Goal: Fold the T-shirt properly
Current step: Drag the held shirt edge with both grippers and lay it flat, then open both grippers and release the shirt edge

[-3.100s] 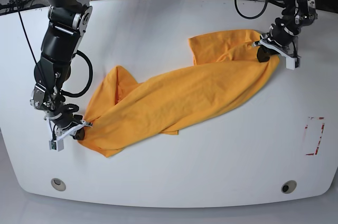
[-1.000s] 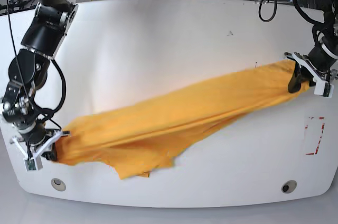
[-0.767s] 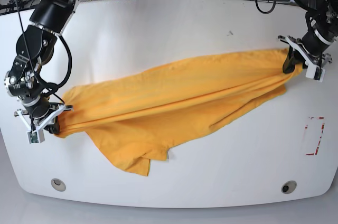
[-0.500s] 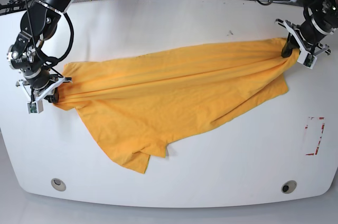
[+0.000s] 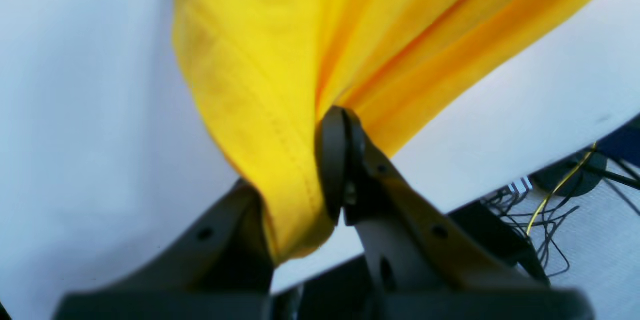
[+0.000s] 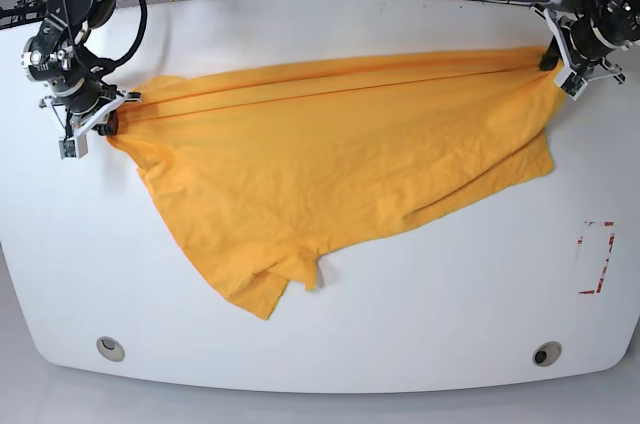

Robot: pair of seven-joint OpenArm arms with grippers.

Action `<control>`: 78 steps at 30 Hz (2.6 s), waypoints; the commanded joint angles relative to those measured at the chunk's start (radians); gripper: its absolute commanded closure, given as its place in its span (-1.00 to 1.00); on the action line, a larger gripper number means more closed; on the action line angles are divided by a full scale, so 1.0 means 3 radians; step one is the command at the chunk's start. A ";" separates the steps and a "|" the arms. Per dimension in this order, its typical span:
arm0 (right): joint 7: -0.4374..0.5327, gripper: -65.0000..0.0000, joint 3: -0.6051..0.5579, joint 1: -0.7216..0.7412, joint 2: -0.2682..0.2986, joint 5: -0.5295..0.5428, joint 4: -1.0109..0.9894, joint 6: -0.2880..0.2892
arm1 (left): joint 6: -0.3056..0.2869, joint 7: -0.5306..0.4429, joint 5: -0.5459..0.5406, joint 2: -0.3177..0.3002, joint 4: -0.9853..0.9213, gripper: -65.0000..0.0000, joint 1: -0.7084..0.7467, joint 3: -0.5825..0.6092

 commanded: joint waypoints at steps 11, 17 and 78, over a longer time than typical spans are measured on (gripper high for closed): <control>0.0085 0.95 0.0053 -0.0304 -0.0246 -0.0070 0.0072 -0.0059 | 0.0069 0.0061 0.0547 0.0149 -0.0052 1.00 0.0036 -0.0143; 0.0080 0.00 0.0058 -0.0421 -0.0271 -0.0070 0.0354 -0.0065 | 0.0069 0.0066 0.0583 0.0155 -0.0057 0.70 0.0036 -0.0128; -0.1133 -0.75 -0.0034 0.1471 -0.0532 -0.0100 -0.0137 0.0480 | 0.0069 0.0921 -0.1054 0.0165 0.0219 -0.06 -0.0455 -0.1238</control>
